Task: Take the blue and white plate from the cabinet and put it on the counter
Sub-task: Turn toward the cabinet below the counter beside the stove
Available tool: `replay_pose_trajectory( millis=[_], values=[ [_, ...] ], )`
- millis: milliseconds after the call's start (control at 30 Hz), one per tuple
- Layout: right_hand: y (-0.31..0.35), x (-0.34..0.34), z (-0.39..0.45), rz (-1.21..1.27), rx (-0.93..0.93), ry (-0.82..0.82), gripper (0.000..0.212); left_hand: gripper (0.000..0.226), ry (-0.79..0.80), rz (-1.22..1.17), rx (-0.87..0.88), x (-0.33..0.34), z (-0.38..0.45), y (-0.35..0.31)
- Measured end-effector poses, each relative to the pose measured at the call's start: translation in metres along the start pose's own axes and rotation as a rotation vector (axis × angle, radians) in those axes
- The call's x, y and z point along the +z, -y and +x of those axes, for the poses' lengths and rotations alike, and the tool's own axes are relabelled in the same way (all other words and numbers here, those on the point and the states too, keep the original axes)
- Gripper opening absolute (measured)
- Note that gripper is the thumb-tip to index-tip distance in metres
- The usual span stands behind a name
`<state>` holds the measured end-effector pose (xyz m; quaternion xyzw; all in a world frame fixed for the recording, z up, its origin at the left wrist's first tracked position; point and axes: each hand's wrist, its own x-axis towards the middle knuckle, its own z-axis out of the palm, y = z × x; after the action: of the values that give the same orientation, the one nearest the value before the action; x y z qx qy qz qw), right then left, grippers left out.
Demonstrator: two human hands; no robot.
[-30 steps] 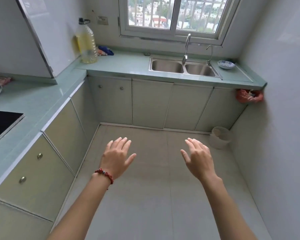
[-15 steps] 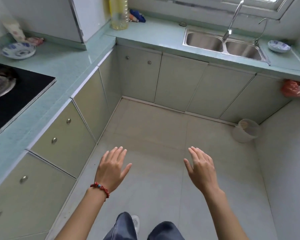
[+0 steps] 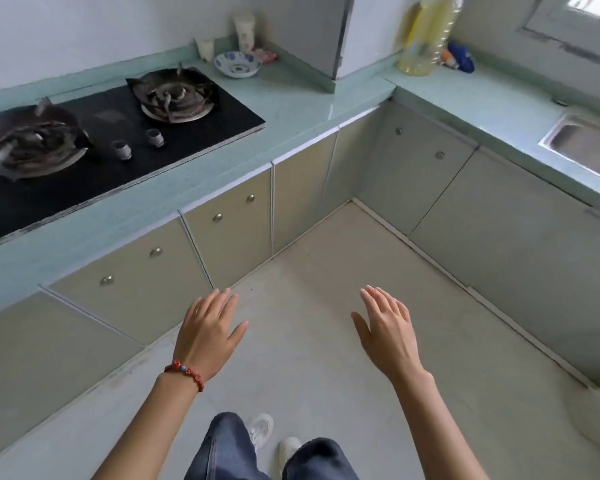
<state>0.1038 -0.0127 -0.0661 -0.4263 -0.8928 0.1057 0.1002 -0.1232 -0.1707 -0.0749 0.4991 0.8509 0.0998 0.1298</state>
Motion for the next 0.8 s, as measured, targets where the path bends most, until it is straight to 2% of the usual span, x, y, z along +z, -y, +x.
replay_pose_trajectory(
  millis=[167, 300, 533, 800],
  values=[
    [0.015, 0.005, 0.019, -0.001, -0.254, 0.087, 0.041, 0.084, -0.064, -0.029, -0.254, 0.001, -0.062, 0.011],
    [0.054, 0.019, 0.024, 0.029, -0.428, 0.167, 0.044, 0.083, -0.101, -0.044, -0.443, 0.0, -0.119, 0.024],
    [0.161, 0.054, 0.001, 0.06, -0.78, 0.316, 0.046, 0.088, -0.158, -0.072, -0.778, -0.001, -0.218, 0.064],
    [0.293, 0.093, -0.041, 0.039, -1.019, 0.394, 0.046, 0.088, -0.186, -0.072, -0.989, -0.011, -0.314, 0.135]
  ],
)
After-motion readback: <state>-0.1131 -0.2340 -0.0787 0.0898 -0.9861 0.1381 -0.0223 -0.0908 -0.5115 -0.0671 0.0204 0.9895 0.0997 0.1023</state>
